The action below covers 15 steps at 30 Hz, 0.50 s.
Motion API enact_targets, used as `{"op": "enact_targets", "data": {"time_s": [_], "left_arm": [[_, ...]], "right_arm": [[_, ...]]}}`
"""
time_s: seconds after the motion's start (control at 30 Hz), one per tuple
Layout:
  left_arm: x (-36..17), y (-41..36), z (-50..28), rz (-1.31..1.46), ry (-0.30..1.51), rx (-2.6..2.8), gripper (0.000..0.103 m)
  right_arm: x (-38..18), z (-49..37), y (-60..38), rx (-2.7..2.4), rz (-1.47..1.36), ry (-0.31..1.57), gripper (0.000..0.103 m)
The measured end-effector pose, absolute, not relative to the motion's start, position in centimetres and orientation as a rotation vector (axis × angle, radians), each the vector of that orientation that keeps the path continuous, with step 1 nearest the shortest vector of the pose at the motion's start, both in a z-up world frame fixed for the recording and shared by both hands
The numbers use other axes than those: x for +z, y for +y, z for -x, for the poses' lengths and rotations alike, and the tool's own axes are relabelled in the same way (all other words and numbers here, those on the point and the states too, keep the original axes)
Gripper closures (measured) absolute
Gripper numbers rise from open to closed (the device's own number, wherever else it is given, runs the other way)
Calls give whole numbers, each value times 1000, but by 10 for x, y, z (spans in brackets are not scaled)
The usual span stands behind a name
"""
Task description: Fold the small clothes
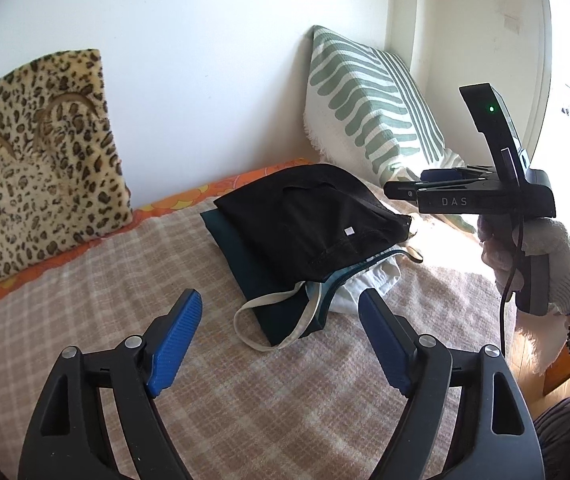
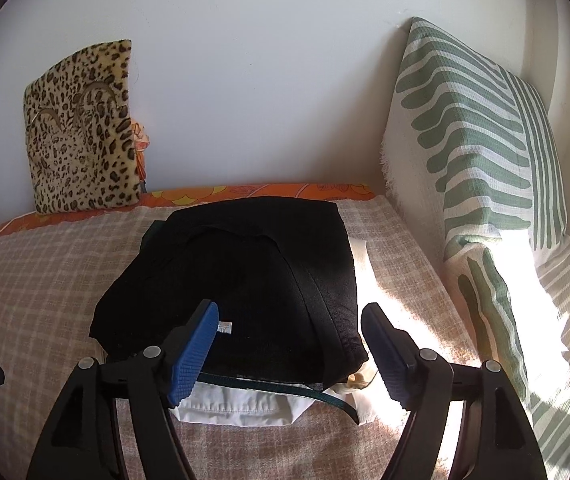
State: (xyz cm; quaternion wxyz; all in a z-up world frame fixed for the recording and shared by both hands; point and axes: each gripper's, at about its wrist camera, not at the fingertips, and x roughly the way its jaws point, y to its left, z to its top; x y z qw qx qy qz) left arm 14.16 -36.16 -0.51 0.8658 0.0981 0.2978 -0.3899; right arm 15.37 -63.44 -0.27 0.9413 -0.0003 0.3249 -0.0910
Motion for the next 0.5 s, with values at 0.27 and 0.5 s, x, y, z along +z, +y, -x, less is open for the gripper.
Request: {"op": "enact_targets", "data": {"time_s": [0.27,0.5], "left_arm": [[7,-339,-126,-178,600,-789,20],[16,-316,-111,-163,569,-786,20]], "right_arm": [[11,-125,-608,-216,-16,605,11],[19,-102,-586,-268,-19,555,3]]}}
